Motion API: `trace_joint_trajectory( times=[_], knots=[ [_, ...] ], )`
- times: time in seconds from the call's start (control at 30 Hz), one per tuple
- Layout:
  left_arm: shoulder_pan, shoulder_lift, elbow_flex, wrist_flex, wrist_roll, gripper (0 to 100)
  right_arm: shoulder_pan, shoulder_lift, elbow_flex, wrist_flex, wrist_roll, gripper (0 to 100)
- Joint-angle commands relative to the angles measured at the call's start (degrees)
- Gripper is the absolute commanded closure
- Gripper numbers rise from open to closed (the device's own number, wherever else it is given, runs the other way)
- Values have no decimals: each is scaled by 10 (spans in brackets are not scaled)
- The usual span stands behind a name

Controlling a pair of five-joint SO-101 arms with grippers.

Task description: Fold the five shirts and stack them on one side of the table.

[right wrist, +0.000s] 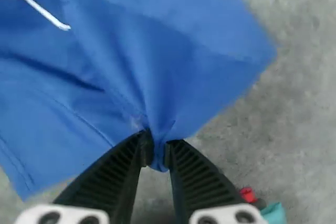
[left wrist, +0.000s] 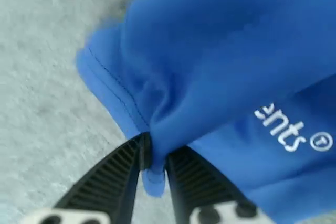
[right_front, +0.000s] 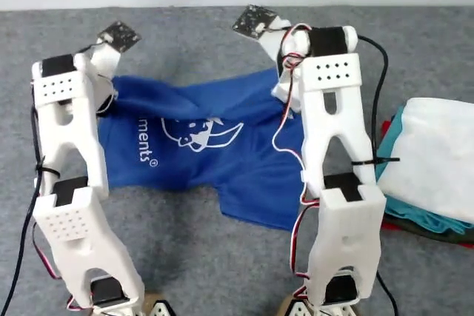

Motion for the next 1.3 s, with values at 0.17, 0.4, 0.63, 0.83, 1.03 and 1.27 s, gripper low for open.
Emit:
trace_joint_trajectory(
  times=[0.17,0.4,0.63,0.83,1.03,1.27],
  knots=[
    [-33,-6,4,31,-48,986,-41,-177,169,26,-55,988],
    [-58,-11,2,99,-85,986,-68,-264,331,24,-117,988],
    [-92,-6,4,142,-137,986,-96,-315,449,24,-139,988],
    [-91,-5,22,145,-156,986,-111,-342,523,23,-150,988],
    [-85,-5,67,145,-176,986,-116,-345,546,23,-150,988],
    [-86,-13,65,150,-176,947,-114,-348,556,26,-149,913]
  ],
)
